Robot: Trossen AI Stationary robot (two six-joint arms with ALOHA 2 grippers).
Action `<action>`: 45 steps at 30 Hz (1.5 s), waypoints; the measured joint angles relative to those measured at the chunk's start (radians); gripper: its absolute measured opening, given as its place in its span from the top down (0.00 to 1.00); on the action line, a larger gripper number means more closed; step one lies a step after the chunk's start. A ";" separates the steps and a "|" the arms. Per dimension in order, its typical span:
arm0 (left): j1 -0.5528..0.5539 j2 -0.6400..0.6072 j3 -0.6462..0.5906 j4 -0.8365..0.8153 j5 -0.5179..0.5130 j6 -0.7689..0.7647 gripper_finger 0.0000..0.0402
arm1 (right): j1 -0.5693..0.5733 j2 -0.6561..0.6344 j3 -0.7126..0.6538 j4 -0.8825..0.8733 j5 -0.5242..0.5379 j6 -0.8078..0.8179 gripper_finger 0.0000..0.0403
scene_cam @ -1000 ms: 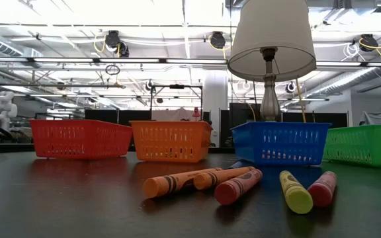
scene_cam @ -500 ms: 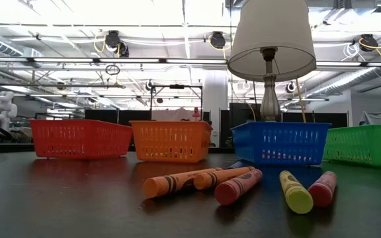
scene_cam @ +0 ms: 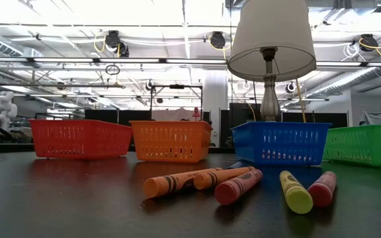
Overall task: Sort crayons
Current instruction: Put the yellow crayon into the orange bin, then put the red crayon into the blue bin
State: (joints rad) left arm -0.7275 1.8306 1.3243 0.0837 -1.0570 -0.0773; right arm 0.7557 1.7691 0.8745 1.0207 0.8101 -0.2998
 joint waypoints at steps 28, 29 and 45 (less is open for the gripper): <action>0.406 0.001 -0.023 -0.710 0.324 -0.886 0.87 | 0.106 0.000 0.000 -0.004 0.233 -0.086 0.58; 0.408 0.001 -0.023 -0.708 0.327 -0.886 0.85 | 0.107 0.000 0.000 -0.007 0.239 -0.085 0.58; 0.310 -0.014 -0.016 -0.684 0.356 -0.803 0.65 | 0.136 0.000 0.000 -0.147 0.234 0.090 0.58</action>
State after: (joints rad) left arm -0.4175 1.8161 1.3082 -0.6000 -0.7008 -0.8800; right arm 0.8921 1.7691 0.8745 0.8736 1.0438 -0.2099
